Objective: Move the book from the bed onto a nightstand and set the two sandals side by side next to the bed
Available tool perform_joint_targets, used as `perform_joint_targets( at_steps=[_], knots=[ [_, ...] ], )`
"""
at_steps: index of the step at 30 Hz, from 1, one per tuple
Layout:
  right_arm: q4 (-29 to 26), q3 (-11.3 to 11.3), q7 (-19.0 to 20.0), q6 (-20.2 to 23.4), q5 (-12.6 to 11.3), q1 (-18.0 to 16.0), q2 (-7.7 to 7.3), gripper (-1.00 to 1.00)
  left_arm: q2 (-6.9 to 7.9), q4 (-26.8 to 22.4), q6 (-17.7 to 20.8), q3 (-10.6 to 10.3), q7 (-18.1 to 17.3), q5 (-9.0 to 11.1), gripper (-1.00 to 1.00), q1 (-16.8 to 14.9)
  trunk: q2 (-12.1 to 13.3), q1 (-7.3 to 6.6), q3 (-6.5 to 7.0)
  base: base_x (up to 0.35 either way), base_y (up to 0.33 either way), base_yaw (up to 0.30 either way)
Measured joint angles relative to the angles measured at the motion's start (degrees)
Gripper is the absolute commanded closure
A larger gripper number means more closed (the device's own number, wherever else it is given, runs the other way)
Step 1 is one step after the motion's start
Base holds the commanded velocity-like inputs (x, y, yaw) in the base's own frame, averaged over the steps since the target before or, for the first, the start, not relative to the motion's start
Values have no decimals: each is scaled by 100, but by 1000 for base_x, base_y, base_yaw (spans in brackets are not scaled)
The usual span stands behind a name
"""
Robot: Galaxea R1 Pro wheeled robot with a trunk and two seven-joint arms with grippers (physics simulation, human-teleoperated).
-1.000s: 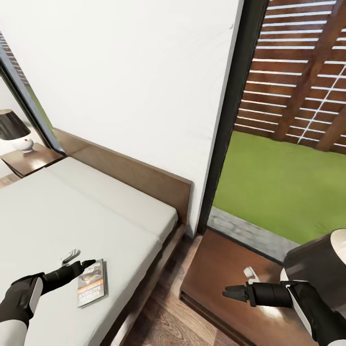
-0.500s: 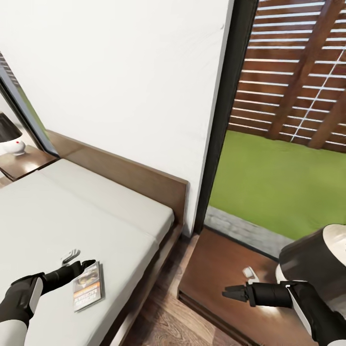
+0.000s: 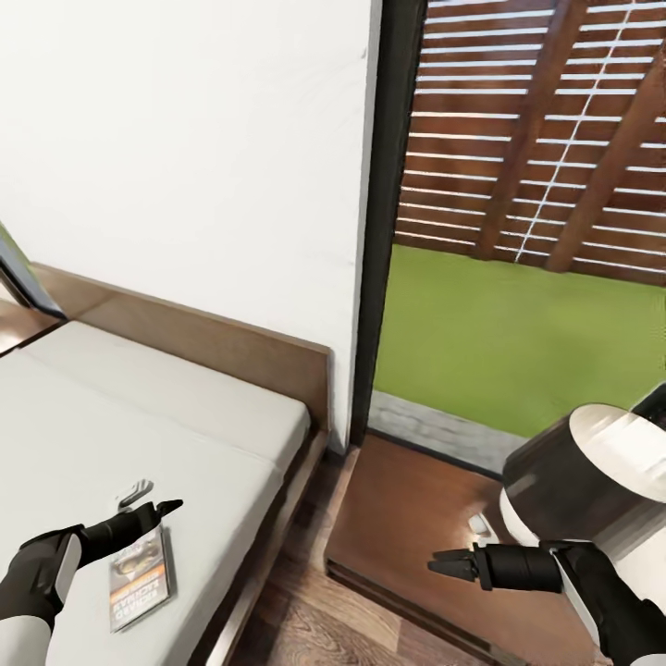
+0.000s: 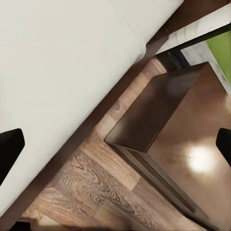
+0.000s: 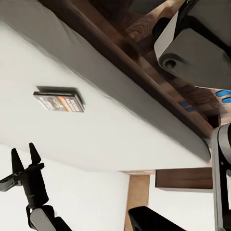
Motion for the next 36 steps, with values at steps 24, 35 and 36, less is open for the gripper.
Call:
perform_joint_targets(
  at_steps=[24,35,36],
  knots=[
    [3,7,0,-6,2,0,9,-100,32,-6,-19,-16,55,-4,-100,-1,0,0,0,0,33,-6],
    [-10,0,15,-1,4,0,0,-100,1418,-24,477,-5,258,-13,-100,-940,0,0,0,0,0,0],
    [-12,0,16,0,4,0,0,-100,1518,-22,518,-4,335,-15,-100,-972,0,0,0,0,0,0]
  ],
)
